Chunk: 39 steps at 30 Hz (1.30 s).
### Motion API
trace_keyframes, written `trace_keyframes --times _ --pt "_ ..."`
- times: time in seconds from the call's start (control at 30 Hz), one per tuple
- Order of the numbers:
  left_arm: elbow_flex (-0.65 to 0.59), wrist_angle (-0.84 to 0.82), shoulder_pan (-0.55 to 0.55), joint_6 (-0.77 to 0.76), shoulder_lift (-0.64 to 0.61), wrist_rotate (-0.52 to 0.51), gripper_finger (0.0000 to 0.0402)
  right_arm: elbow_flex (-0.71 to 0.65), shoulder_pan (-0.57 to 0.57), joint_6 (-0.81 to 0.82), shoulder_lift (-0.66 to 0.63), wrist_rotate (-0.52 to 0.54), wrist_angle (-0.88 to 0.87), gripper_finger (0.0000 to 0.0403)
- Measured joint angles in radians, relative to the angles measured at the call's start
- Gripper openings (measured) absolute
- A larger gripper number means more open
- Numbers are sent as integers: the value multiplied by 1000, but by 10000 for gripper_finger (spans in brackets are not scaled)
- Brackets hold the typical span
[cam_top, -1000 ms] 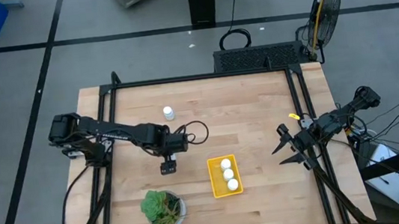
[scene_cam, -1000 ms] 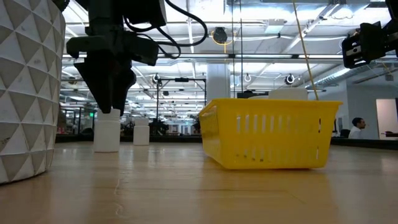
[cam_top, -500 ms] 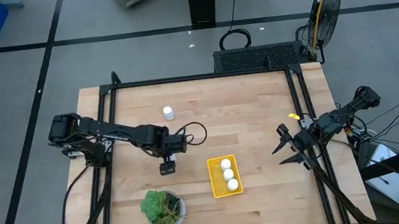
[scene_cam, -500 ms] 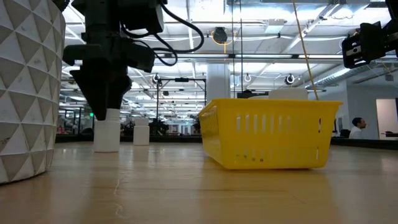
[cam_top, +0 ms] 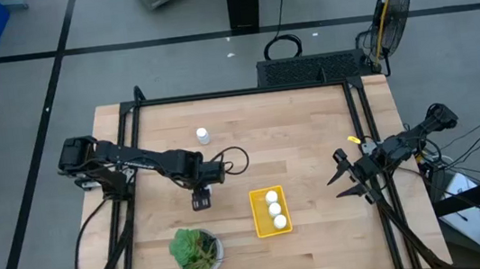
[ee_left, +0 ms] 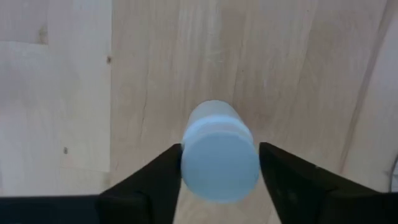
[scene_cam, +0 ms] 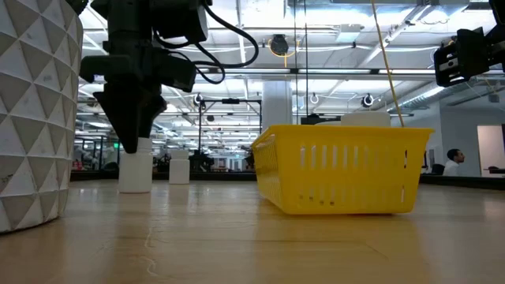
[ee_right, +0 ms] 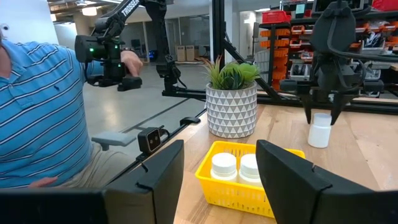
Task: Pick and place pill bottles into a basket
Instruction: Put the white pill bottle into the yellow bin
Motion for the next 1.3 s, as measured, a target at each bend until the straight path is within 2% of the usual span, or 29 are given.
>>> trace_keyframes --times 0.17,0.43,0.73,1.0,1.13,1.3 --pt "2 -2 0 -9 0 1 164 0 0 0 0 0 0 194" --pt "65 -44 0 -20 0 1 164 0 0 0 0 0 0 194" --pt "319 -277 -14 -54 0 -46 165 0 0 0 0 0 0 194" --pt "521 -368 -62 -119 2 -54 165 0 0 0 0 0 0 194" --pt "591 -414 -107 -157 60 -53 165 0 0 0 0 0 0 194" --pt "740 -480 -146 -147 213 -46 165 0 0 0 0 0 0 194"
